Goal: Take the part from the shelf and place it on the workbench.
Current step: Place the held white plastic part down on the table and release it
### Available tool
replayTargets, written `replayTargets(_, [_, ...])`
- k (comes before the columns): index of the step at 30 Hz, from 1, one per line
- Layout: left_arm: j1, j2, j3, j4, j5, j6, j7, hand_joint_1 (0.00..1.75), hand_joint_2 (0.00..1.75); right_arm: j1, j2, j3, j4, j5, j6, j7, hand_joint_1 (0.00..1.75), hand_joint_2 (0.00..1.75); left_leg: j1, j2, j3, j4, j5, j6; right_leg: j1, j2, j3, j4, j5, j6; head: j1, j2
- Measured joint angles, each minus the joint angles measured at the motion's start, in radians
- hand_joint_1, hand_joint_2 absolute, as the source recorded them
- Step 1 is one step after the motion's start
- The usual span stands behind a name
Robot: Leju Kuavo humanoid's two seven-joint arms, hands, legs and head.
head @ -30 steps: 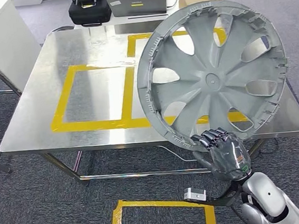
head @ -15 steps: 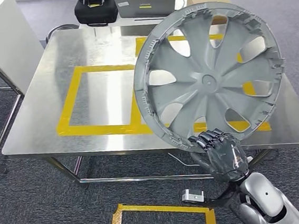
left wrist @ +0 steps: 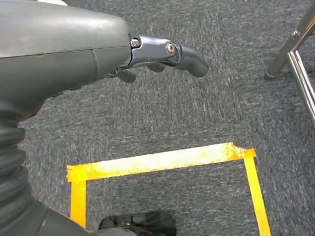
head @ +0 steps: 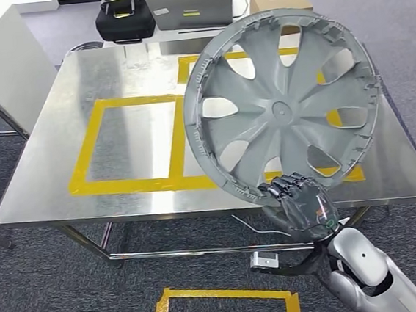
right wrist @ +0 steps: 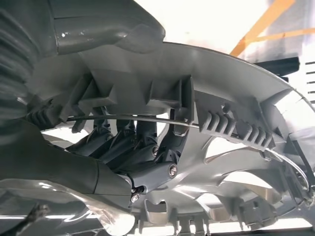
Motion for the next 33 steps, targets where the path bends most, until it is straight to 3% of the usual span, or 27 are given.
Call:
replayTargets(2, [-0.001, 0.000, -0.002, 0.000, -0.001, 0.000, 0.001, 0.00, 1.75, -0.014, 0.005, 0.005, 0.010, -0.001, 0.002, 0.000, 1.75, 1.75, -0.002, 0.000, 0.063, -0.140, 0.069, 0.010, 0.002, 0.000, 0.002, 0.001, -0.002, 0.004, 0.000, 0.000])
replayTargets(4, [-0.002, 0.001, -0.004, 0.000, -0.001, 0.000, 0.000, 0.00, 1.75, -0.025, 0.007, 0.008, 0.019, -0.002, 0.003, 0.000, 1.75, 1.75, -0.006, 0.000, 0.097, -0.221, 0.090, 0.017, 0.004, 0.001, 0.000, 0.001, -0.002, 0.013, 0.001, 0.000])
replayTargets(8, [0.000, -0.001, -0.008, 0.000, -0.003, 0.000, 0.000, 0.00, 1.75, -0.037, 0.010, 0.013, 0.033, -0.005, 0.007, 0.000, 1.75, 1.75, -0.005, 0.000, 0.101, -0.239, 0.095, 0.035, 0.002, 0.000, -0.010, 0.012, -0.013, 0.036, 0.003, 0.000])
replayTargets(10, [-0.001, -0.001, -0.012, 0.000, -0.007, -0.002, 0.000, 0.00, 1.75, -0.058, 0.012, 0.017, 0.047, -0.013, 0.021, 0.001, 1.75, 1.75, -0.002, 0.001, 0.104, -0.246, 0.100, 0.045, 0.001, 0.000, -0.052, 0.094, -0.060, 0.041, 0.006, 0.000])
replayTargets(12, [-0.002, -0.002, -0.017, 0.000, -0.013, -0.005, 0.001, 0.00, 1.75, -0.096, 0.020, 0.024, 0.076, -0.024, 0.043, 0.003, 1.75, 1.75, -0.003, 0.003, 0.103, -0.246, 0.100, 0.048, 0.001, -0.001, -0.114, 0.222, -0.113, 0.044, 0.007, 0.000])
replayTargets(13, [-0.002, -0.003, -0.020, 0.000, -0.016, -0.007, 0.001, 0.00, 1.75, -0.120, 0.027, 0.029, 0.097, -0.029, 0.056, 0.006, 1.75, 1.75, -0.004, 0.004, 0.103, -0.246, 0.099, 0.049, 0.001, -0.001, -0.135, 0.262, -0.120, 0.046, 0.007, 0.000])
replayTargets(14, [-0.003, -0.004, -0.024, 0.000, -0.020, -0.009, 0.003, 0.00, 1.75, -0.147, 0.034, 0.033, 0.121, -0.035, 0.069, 0.010, 1.75, 1.75, -0.004, 0.004, 0.103, -0.245, 0.099, 0.049, 0.002, -0.001, -0.138, 0.266, -0.109, 0.046, 0.008, 0.000])
replayTargets(15, [-0.004, -0.004, -0.027, 0.000, -0.024, -0.011, 0.005, 0.00, 1.75, -0.178, 0.042, 0.036, 0.148, -0.041, 0.081, 0.016, 1.75, 1.75, -0.004, 0.004, 0.103, -0.243, 0.098, 0.048, 0.001, -0.001, -0.122, 0.229, -0.079, 0.045, 0.008, 0.000])
replayTargets(17, [-0.009, -0.004, -0.036, 0.000, -0.032, -0.015, 0.010, 0.00, 1.75, -0.243, 0.060, 0.040, 0.208, -0.053, 0.099, 0.027, 1.75, 1.75, -0.005, 0.003, 0.102, -0.239, 0.096, 0.043, 0.001, -0.001, -0.057, 0.095, -0.016, 0.040, 0.008, 0.000])
replayTargets(19, [-0.014, -0.005, -0.045, 0.000, -0.042, -0.020, 0.018, 0.00, 1.75, -0.306, 0.083, 0.042, 0.273, -0.064, 0.107, 0.034, 1.75, 1.75, -0.008, 0.001, 0.096, -0.232, 0.095, 0.034, 0.003, 0.001, -0.016, 0.013, 0.004, 0.034, 0.006, 0.000])
replayTargets(22, [-0.018, -0.005, -0.059, 0.000, -0.058, -0.028, 0.028, 0.00, 1.75, -0.381, 0.116, 0.044, 0.379, -0.074, 0.108, 0.043, 1.75, 1.75, -0.008, 0.001, 0.089, -0.230, 0.096, 0.019, 0.006, 0.003, -0.012, 0.002, 0.005, 0.021, 0.006, 0.000])
replayTargets(24, [-0.021, -0.005, -0.070, 0.000, -0.070, -0.034, 0.033, 0.00, 1.75, -0.423, 0.137, 0.042, 0.456, -0.080, 0.104, 0.052, 1.75, 1.75, -0.005, 0.002, 0.073, -0.197, 0.074, 0.008, 0.002, 0.003, -0.010, -0.001, 0.008, 0.009, 0.004, 0.000])
replayTargets(27, [-0.025, -0.005, -0.088, 0.000, -0.087, -0.046, 0.036, 0.00, 1.75, -0.480, 0.171, 0.031, 0.596, -0.087, 0.086, 0.064, 1.75, 1.75, -0.001, 0.003, -0.014, -0.019, -0.002, -0.006, 0.001, 0.002, -0.009, -0.002, 0.007, -0.001, 0.000, 0.000])
replayTargets(28, [-0.025, -0.005, -0.093, 0.000, -0.091, -0.049, 0.037, 0.00, 1.75, -0.495, 0.181, 0.025, 0.650, -0.090, 0.077, 0.062, 1.75, 1.75, 0.000, 0.003, -0.041, 0.031, -0.015, -0.008, 0.001, 0.002, -0.008, -0.001, 0.006, -0.002, 0.001, 0.000])
replayTargets(29, [-0.026, -0.005, -0.098, 0.000, -0.095, -0.052, 0.038, 0.00, 1.75, -0.506, 0.189, 0.019, 0.699, -0.093, 0.070, 0.058, 1.75, 1.75, 0.000, 0.003, -0.054, 0.048, -0.008, -0.008, 0.001, 0.001, -0.007, -0.001, 0.006, -0.002, 0.000, 0.000])
replayTargets(30, [-0.026, -0.005, -0.102, 0.000, -0.098, -0.053, 0.038, 0.00, 1.75, -0.512, 0.195, 0.011, 0.742, -0.095, 0.063, 0.055, 1.75, 1.75, 0.001, 0.003, -0.048, 0.026, 0.019, -0.006, 0.002, 0.001, -0.005, -0.001, 0.004, -0.002, 0.001, 0.000])
replayTargets(33, [-0.027, -0.006, -0.112, 0.000, -0.102, -0.060, 0.037, 0.00, 1.75, -0.517, 0.211, -0.008, 0.849, -0.088, 0.045, 0.053, 1.75, 1.75, -0.001, 0.002, 0.028, -0.158, 0.119, 0.005, 0.003, 0.002, -0.001, -0.001, -0.001, 0.004, 0.001, 0.000])
